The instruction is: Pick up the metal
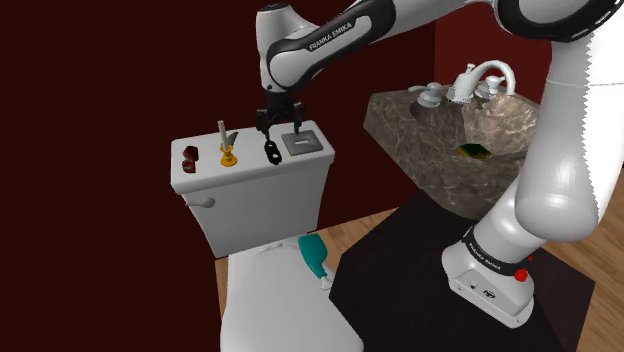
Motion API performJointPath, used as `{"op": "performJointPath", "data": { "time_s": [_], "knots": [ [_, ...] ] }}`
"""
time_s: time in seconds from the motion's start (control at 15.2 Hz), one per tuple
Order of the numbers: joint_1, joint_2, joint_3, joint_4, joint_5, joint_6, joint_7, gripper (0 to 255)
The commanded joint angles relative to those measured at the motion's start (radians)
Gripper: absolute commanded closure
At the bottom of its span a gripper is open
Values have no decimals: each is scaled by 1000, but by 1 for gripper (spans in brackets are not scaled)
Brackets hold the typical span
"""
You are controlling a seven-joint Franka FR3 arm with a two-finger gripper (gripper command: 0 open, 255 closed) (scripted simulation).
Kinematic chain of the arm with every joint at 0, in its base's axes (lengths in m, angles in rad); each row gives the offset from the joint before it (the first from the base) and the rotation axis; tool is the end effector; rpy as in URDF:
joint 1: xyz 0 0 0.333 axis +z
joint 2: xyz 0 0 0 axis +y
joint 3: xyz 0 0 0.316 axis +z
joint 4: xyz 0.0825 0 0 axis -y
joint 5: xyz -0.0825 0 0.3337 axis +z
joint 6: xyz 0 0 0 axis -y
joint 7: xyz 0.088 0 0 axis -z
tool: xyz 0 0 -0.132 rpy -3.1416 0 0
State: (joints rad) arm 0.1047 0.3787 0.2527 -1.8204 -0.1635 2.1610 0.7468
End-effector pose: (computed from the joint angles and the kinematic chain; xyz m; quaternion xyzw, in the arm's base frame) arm 0.5646 0.1889 0.3377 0.9875 -0.1557 0.0012 0.0239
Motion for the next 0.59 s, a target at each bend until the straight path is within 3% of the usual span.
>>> {"op": "performJointPath", "data": {
  "time_s": [0.0,0.13,0.53],
  "knots": [
    [20,89,-12,87,-22,-3,37,0],
    [39,168,-23,173,-36,-14,65,0],
    [44,212,-32,158,-49,45,75,0]
  ]
}}
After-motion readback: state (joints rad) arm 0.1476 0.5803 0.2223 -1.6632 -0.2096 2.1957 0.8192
